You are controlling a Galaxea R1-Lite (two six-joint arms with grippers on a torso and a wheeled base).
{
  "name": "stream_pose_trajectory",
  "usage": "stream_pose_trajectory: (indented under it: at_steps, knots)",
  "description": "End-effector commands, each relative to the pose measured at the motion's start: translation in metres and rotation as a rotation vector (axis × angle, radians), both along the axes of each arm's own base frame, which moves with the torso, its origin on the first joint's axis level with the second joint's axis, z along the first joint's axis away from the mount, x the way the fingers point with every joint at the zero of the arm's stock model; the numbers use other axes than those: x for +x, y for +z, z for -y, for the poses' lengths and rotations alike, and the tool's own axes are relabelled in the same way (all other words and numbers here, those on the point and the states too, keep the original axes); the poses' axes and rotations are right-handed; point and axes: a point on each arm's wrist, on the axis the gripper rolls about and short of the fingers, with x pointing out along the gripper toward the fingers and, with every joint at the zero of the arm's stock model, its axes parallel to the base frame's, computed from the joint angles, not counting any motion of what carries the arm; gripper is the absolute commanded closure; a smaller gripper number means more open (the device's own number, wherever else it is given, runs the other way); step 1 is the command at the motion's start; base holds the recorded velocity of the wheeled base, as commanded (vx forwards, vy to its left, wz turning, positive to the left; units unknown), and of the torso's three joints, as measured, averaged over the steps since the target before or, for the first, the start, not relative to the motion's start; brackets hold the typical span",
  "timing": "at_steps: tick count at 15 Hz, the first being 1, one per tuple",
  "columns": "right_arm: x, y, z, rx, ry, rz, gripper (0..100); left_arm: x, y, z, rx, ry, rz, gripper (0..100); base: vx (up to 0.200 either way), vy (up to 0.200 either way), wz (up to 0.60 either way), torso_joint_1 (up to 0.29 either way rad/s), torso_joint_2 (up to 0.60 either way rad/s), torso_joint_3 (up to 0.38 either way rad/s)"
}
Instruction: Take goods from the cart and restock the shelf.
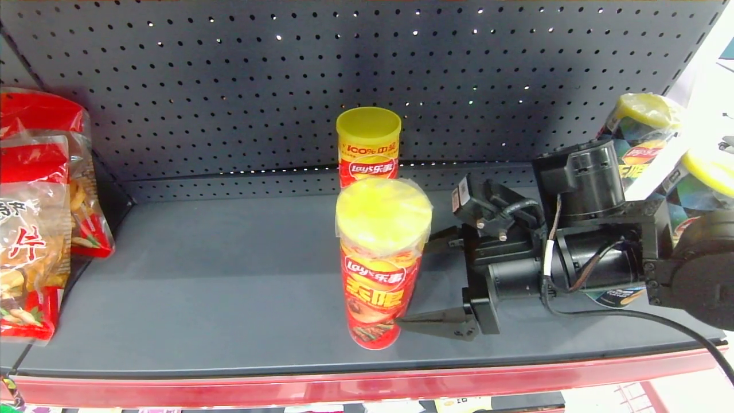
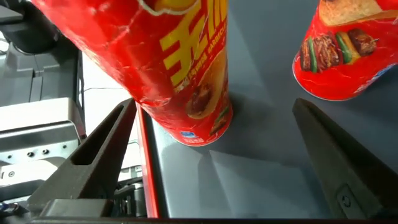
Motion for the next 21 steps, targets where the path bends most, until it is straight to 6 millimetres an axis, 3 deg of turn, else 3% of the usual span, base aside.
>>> stream_pose_trajectory:
  at_steps: [1, 21]
  knots:
    - [0.002, -0.003, -0.002, -0.006, 0.0, -0.006, 0, 0.0, 0.0, 0.0, 0.0, 0.002, -0.001, 0, 0.0, 0.0, 0.0, 0.0, 0.0, 0.0]
    - [0.012, -0.003, 0.021, -0.006, -0.066, 0.0, 0, 0.0, 0.0, 0.0, 0.0, 0.002, -0.001, 0, 0.0, 0.0, 0.0, 0.0, 0.0, 0.0]
